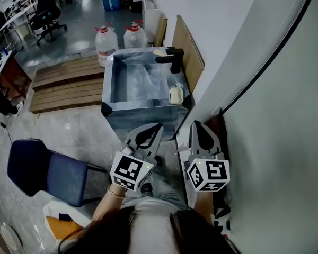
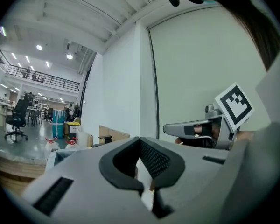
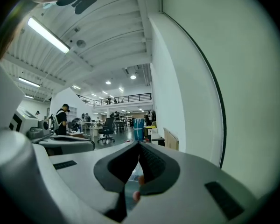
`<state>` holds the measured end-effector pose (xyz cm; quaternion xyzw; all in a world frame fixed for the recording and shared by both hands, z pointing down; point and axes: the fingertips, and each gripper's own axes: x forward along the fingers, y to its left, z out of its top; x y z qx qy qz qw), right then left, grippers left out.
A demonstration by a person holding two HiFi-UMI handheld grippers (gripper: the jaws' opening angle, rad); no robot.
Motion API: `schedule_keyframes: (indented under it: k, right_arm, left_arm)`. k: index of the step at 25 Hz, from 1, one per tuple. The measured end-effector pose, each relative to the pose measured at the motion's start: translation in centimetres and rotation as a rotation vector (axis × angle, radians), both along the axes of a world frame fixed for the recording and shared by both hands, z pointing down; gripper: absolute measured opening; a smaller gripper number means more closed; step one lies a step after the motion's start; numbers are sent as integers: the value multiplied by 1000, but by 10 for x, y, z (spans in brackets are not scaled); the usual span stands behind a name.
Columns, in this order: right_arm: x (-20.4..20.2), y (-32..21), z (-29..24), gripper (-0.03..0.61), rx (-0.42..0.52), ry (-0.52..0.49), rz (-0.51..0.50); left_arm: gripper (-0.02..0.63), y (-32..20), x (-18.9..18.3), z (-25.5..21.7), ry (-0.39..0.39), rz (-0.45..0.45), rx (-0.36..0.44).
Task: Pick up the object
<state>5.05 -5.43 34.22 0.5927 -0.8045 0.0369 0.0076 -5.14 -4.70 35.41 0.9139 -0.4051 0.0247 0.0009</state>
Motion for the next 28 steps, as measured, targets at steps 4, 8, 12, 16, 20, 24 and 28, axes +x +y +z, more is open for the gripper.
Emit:
schedule_keyframes:
  k: [4, 8, 12, 16, 20, 24, 28]
  right_arm:
    - [2, -25, 6, 25, -15, 18, -2]
    - [6, -54, 14, 25, -29, 28, -10]
    - [11, -81, 18, 25, -30, 34, -12]
    - [17, -102, 22, 25, -37, 37, -7]
    - [24, -123, 29, 25, -49, 32, -1]
    - [28, -144, 41, 26, -76, 31, -5]
    - [30, -163, 54, 26, -105, 38, -8]
  left_arm:
    - [8, -24, 4, -1, -4, 3, 2]
    - [8, -52, 11, 3, -10, 3, -3]
    - [8, -77, 17, 8, -17, 8, -20]
    - [8, -99, 23, 8, -15, 16, -19]
    - [8, -120, 31, 10, -18, 25, -25]
    - [8, -139, 39, 15, -19, 33, -30]
    - [8, -154, 46, 19, -23, 38, -38]
